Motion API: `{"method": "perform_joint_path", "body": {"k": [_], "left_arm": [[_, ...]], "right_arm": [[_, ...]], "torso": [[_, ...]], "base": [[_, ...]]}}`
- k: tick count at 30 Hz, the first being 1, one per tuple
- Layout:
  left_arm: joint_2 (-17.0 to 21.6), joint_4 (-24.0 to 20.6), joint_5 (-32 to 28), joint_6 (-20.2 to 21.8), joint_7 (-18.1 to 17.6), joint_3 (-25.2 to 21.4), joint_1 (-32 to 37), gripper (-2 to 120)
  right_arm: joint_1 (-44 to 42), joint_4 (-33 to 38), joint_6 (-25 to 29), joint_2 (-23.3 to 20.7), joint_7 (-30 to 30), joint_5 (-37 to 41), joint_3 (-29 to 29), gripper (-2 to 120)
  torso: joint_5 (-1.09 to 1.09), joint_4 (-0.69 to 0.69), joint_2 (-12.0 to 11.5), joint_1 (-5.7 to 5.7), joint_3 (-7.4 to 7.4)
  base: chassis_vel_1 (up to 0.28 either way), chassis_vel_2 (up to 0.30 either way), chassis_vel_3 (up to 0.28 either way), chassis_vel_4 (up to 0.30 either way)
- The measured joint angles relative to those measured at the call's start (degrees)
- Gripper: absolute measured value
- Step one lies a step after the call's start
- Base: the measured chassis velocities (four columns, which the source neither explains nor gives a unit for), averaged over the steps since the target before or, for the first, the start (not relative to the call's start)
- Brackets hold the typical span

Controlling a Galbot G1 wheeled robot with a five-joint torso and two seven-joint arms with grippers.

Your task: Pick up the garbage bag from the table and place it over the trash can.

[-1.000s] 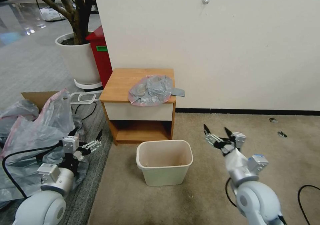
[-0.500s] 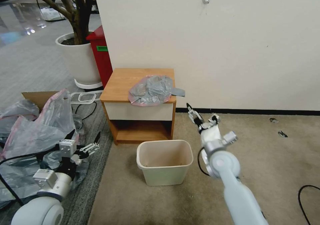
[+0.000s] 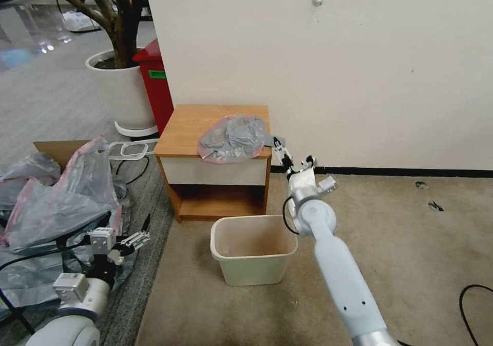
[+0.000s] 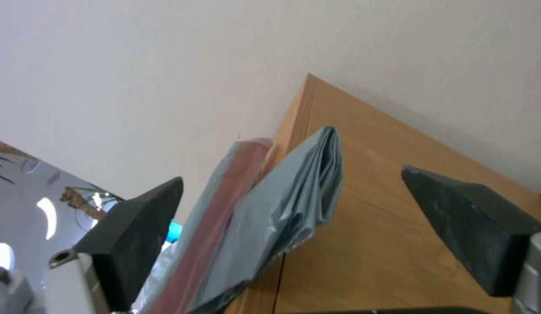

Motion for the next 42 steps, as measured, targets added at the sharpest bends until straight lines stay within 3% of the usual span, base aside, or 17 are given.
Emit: {"method": "perform_joint_path", "body": {"k": [2, 8, 11, 15, 28, 36, 42], "left_arm": [[-0.04, 0.08, 0.0, -0.03, -0.01, -0.02, -0.01, 100], [-0.17, 0.18, -0.02, -0.05, -0.09, -0.05, -0.02, 100], [-0.16, 0.18, -0.02, -0.05, -0.14, -0.17, 0.08, 100], [-0.21, 0.21, -0.03, -0.06, -0.15, -0.17, 0.1, 100], [-0.92, 0.21, -0.01, -0.08, -0.45, 0.09, 0.14, 100], [-1.33, 0.17, -0.02, -0.1, -0.52, 0.15, 0.1, 100], [-1.8, 0.66, 0.03, -0.1, -0.52, 0.75, -0.24, 100]], "right_arm": [[0.31, -0.37, 0.05, 0.23, -0.07, -0.02, -0.04, 95], [1.76, -2.42, 0.31, 1.69, -0.43, -0.31, 0.18, 76], [2.13, -2.91, 0.7, 2.07, -0.99, -0.6, 0.39, 61], [2.17, -3.02, 0.89, 2.09, -1.16, -0.74, 0.43, 50], [2.18, -2.95, 1.11, 2.67, -1.74, -1.32, 0.24, 0], [1.23, -0.33, 1.3, 2.03, -1.39, -1.27, -0.63, 0], [-2.62, 7.29, 1.53, -0.34, 2.41, -0.35, -4.47, 0]], "torso": [[0.0, 0.0, 0.0, 0.0, 0.0], [0.0, 0.01, 0.0, 0.0, 0.0], [0.0, 0.01, 0.0, 0.0, 0.0], [0.0, 0.01, 0.0, 0.0, 0.0], [0.0, 0.01, 0.0, 0.0, 0.0], [0.01, 0.01, 0.0, 0.0, 0.0], [0.01, 0.01, 0.0, 0.0, -0.01]], "base": [[0.0, 0.0, 0.0, 0.0], [0.0, 0.0, 0.0, 0.0], [0.0, 0.0, 0.0, 0.0], [0.0, 0.0, 0.0, 0.0], [0.0, 0.0, 0.0, 0.0], [0.0, 0.0, 0.0, 0.0], [0.0, 0.0, 0.0, 0.0]]}}
